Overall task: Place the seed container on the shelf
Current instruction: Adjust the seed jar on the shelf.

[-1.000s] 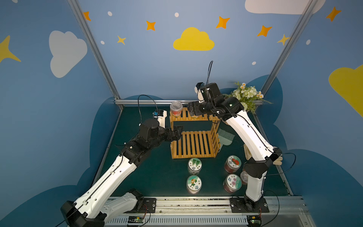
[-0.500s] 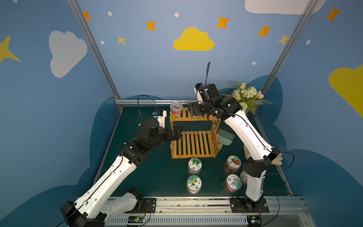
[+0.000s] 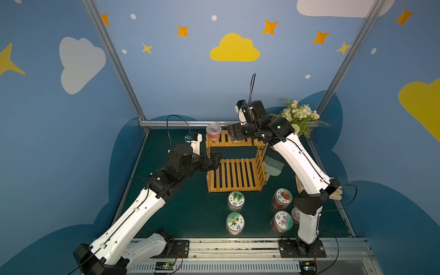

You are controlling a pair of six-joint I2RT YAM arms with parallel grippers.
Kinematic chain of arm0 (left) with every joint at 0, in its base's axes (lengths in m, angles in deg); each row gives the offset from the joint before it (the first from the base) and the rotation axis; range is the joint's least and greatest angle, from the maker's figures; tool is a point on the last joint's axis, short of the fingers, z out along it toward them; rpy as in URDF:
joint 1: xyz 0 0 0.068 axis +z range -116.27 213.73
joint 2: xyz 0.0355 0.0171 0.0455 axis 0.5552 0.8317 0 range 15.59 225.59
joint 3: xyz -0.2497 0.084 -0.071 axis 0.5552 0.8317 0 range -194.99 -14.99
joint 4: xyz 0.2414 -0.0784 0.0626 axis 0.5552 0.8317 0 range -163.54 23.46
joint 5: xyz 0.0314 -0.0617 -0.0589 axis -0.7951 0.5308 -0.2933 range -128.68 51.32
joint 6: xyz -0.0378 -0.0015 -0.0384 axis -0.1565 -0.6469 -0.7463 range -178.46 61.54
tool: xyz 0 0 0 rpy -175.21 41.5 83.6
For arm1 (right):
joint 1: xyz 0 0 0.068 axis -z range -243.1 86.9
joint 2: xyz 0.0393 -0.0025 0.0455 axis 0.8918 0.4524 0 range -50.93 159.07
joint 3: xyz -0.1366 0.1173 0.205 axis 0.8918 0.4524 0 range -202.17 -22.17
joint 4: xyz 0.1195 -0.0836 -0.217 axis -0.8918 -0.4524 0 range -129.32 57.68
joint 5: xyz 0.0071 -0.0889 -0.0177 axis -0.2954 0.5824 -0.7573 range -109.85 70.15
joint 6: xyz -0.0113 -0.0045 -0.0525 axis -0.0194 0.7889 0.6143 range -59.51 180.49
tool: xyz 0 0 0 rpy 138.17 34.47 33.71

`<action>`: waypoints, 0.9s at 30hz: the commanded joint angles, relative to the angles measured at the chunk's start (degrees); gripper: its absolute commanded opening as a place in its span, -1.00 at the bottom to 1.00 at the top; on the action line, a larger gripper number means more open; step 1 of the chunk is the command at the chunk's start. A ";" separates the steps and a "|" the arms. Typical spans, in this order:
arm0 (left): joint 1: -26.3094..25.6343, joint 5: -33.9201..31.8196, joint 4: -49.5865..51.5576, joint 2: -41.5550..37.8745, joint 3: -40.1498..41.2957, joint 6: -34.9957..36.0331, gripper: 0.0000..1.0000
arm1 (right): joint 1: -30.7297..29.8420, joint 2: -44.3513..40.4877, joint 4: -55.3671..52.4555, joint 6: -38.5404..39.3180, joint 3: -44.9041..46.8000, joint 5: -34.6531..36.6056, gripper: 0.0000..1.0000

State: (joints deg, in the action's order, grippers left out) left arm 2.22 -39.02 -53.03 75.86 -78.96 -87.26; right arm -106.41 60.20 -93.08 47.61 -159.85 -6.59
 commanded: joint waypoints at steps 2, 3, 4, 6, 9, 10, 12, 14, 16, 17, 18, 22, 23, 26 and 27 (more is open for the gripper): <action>0.20 1.03 -0.77 -0.10 -0.53 -0.12 1.00 | -0.05 -1.98 -0.61 0.32 -1.05 2.66 0.96; 0.22 1.09 -0.73 -0.12 -0.55 -0.19 1.00 | 0.06 -1.76 -0.68 0.27 -0.86 2.08 0.96; 0.22 1.13 -0.76 -0.18 -0.55 -0.26 1.00 | 0.30 -1.50 -0.98 -0.04 -0.83 1.22 0.97; 0.17 1.13 -0.71 -0.24 -0.42 -0.31 1.00 | 0.47 -0.89 -1.56 -0.70 -0.91 -0.33 0.96; 0.22 1.22 -0.57 -0.25 -0.44 -0.31 1.00 | 0.51 -0.09 -2.09 -1.22 -0.85 -1.53 0.96; 0.21 1.22 -0.48 -0.30 -0.39 -0.36 1.00 | 0.52 0.09 -2.26 -1.27 -0.86 -1.67 0.94; 0.22 1.09 -0.39 -0.46 -0.41 -0.30 1.00 | 0.60 0.39 -2.31 -1.34 -0.83 -1.70 0.90; 0.22 0.95 -0.35 -0.49 -0.37 -0.23 1.00 | 0.80 0.57 -2.35 -1.44 -0.86 -2.05 0.85; 0.17 0.95 -0.29 -0.47 -0.50 -0.14 1.00 | 1.03 0.64 -2.35 -1.55 -0.74 -2.20 0.83; 0.22 0.95 -0.22 -0.46 -0.55 -0.13 1.00 | 1.11 0.66 -2.35 -1.54 -0.81 -2.26 0.78; 0.22 0.91 -0.22 -0.34 -0.45 -0.16 1.00 | 1.22 0.67 -2.35 -1.45 -0.76 -2.31 0.74; 0.22 0.96 -0.12 -0.41 -0.37 -0.12 1.00 | 1.89 0.62 -2.49 -1.62 -0.32 -2.73 0.85; 0.22 0.95 -0.10 -0.35 -0.22 -0.12 1.00 | 2.05 0.60 -2.51 -1.52 -0.35 -3.21 0.86; 0.22 0.95 -0.37 -0.36 0.02 -0.24 1.00 | 2.09 0.98 -2.58 -1.32 -0.34 -4.84 0.86; 0.26 0.95 -0.38 -0.28 0.05 -0.25 1.00 | 2.14 1.10 -2.57 -1.26 -0.31 -5.14 0.84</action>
State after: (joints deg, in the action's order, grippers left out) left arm 2.22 -38.38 -53.01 75.86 -78.96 -87.30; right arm -104.49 60.24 -94.15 46.36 -159.85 -10.05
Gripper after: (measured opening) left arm 0.999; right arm 0.925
